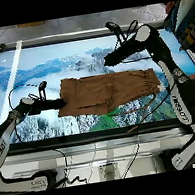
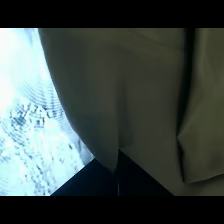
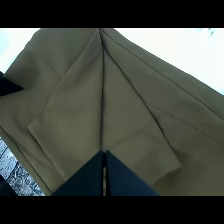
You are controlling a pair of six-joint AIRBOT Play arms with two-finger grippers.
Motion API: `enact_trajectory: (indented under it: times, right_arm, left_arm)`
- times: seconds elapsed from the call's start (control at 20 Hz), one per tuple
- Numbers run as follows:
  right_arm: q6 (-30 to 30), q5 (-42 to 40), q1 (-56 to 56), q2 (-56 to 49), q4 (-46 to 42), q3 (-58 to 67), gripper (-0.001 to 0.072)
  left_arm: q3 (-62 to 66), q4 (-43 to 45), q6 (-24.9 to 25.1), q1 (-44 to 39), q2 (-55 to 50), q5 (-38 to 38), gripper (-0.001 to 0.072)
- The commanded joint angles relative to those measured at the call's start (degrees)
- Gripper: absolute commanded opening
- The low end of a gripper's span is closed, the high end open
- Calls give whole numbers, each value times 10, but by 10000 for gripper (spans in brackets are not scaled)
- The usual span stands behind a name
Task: Fold the clothes and pants, and hang the long-sleeved shirts on hangers.
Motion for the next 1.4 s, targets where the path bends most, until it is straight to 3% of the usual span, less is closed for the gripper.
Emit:
enact_trajectory:
  times: [0.0,0.15,0.35,0.45,0.75,0.95,1.35]
  right_arm:
    - [2,-12,-1,0,-45,0,25]
    - [18,-31,-16,-1,-93,0,24]
    - [32,-31,-43,-11,-86,0,24]
    - [33,-30,-43,-22,-68,-2,24]
    - [32,-57,2,-59,12,-86,23]
    - [33,-122,65,-74,42,-153,23]
    - [38,-249,205,-109,123,-175,23]
  left_arm:
    - [40,-5,-47,-1,9,-2,21]
    - [111,6,-103,9,46,-55,20]
    - [257,137,-251,-13,69,-201,19]
    - [313,194,-294,-40,73,-250,19]
    - [358,320,-350,-112,105,-299,20]
    - [360,327,-351,-130,125,-332,20]
    - [386,324,-351,-135,191,-303,22]
